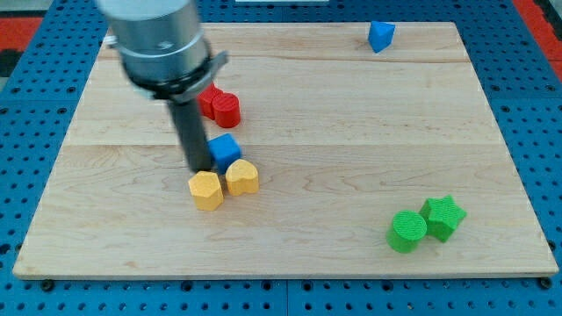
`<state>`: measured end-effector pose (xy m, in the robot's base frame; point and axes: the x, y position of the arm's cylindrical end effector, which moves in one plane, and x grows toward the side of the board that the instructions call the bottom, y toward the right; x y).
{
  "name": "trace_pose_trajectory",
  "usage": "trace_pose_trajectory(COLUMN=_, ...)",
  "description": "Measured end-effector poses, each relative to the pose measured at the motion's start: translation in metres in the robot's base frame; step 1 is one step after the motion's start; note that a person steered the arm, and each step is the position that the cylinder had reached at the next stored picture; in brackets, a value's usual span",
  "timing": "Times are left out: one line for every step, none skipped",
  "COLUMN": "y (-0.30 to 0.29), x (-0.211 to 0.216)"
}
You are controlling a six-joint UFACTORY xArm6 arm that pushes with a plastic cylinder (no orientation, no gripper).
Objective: Push the blue cube to the left of the blue triangle
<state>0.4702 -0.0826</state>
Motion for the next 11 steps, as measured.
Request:
trace_pose_trajectory(y=0.048, x=-0.022)
trace_pose_trajectory(y=0.098, x=-0.037)
trace_pose_trajectory(y=0.143, x=-0.069)
trace_pose_trajectory(y=0.195, x=-0.094)
trace_pose_trajectory(y=0.243, x=-0.114)
trace_pose_trajectory(y=0.257, x=-0.14)
trace_pose_trajectory(y=0.25, x=-0.109)
trace_pose_trajectory(y=0.187, x=-0.119)
trace_pose_trajectory(y=0.169, x=-0.136)
trace_pose_trajectory(y=0.157, x=-0.153)
trace_pose_trajectory(y=0.128, x=-0.176)
